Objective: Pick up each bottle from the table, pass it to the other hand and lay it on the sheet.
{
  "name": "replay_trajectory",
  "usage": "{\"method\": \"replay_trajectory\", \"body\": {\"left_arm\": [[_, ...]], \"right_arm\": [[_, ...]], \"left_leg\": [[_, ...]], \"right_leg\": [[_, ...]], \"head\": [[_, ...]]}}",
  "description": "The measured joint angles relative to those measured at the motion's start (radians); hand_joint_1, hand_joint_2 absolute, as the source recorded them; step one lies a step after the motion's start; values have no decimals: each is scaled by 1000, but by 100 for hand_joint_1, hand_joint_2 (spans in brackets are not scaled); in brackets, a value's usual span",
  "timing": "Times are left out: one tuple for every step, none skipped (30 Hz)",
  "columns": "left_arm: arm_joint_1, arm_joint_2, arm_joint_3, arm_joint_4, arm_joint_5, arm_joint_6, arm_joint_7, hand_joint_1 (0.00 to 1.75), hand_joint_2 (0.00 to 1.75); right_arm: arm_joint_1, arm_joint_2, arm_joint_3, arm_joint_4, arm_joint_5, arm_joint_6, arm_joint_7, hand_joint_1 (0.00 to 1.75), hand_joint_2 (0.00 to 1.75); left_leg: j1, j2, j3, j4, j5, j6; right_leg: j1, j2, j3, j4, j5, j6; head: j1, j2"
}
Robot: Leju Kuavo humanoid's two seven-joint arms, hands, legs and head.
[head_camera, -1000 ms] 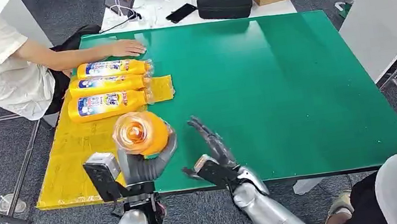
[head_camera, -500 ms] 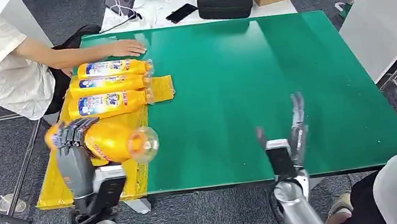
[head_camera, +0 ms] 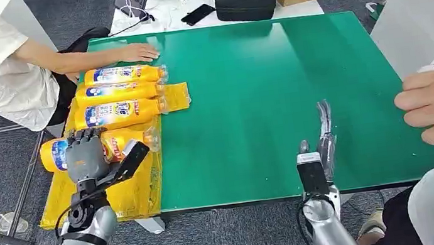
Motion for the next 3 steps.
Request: {"method": "replay_trajectory", "body": {"left_arm": [[-16,0,0,34,22,-24,-18,175,175],[-26,-2,0,59,37,-38,-33,175,175],[-35,-5,0,85,48,-49,-45,175,175]], "right_arm": [[-1,0,7,0,-5,11,0,0,0],[-1,0,13,0,-8,19,0,0,0],[-1,0,18,0,-11,26,0,0,0]], "left_leg": [[0,0,0,0,0,0],[0,0,0,0,0,0],[0,0,0,0,0,0]], "right_leg": [[0,0,0,0,0,0],[0,0,0,0,0,0],[0,0,0,0,0,0]], "head": [[0,0],[0,0],[0,0]]}}
